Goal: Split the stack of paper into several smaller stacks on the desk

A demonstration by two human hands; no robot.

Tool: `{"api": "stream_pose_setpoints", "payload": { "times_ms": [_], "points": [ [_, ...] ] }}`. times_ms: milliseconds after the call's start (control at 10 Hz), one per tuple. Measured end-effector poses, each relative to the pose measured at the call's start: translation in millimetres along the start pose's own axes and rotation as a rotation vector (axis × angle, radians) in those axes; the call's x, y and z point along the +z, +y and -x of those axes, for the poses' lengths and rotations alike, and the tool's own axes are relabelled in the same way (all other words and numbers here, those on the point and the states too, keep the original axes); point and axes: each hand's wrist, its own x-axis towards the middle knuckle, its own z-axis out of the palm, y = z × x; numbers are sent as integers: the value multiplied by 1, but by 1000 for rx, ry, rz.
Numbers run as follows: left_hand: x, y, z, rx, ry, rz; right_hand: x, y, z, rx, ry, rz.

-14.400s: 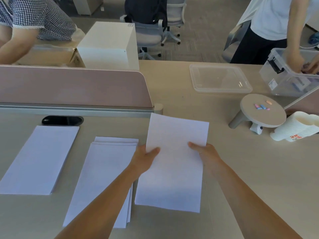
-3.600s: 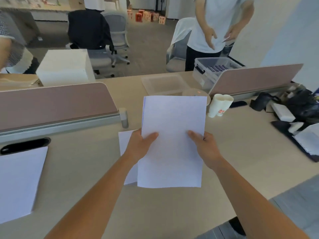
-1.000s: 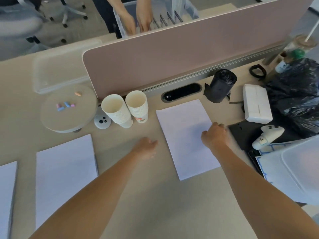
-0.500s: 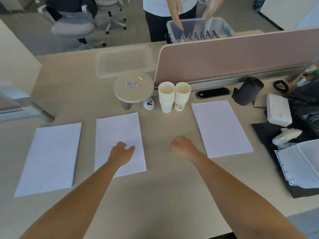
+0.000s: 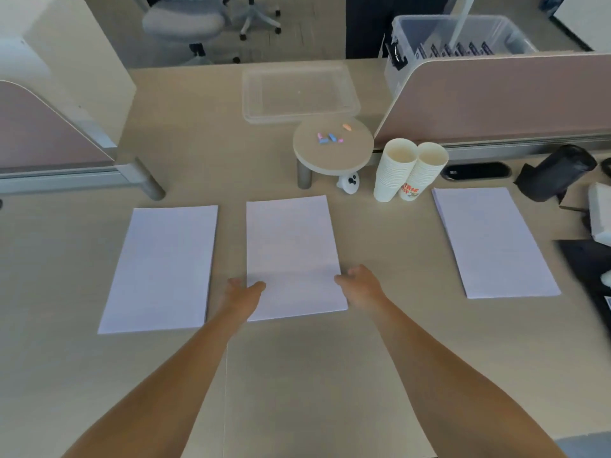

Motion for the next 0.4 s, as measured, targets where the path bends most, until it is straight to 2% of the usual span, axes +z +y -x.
{"api": "stream_pose_setpoints", "payload": {
  "times_ms": [100, 300, 400],
  "points": [
    [-8, 0, -1, 8, -46, 47, 1, -6, 5, -26, -17, -21],
    [-45, 11, 19, 137, 1, -40, -16, -14, 18, -52, 17, 33],
    [-69, 24, 37, 223, 35, -3, -37, -33, 36, -146, 37, -102]
  ]
}}
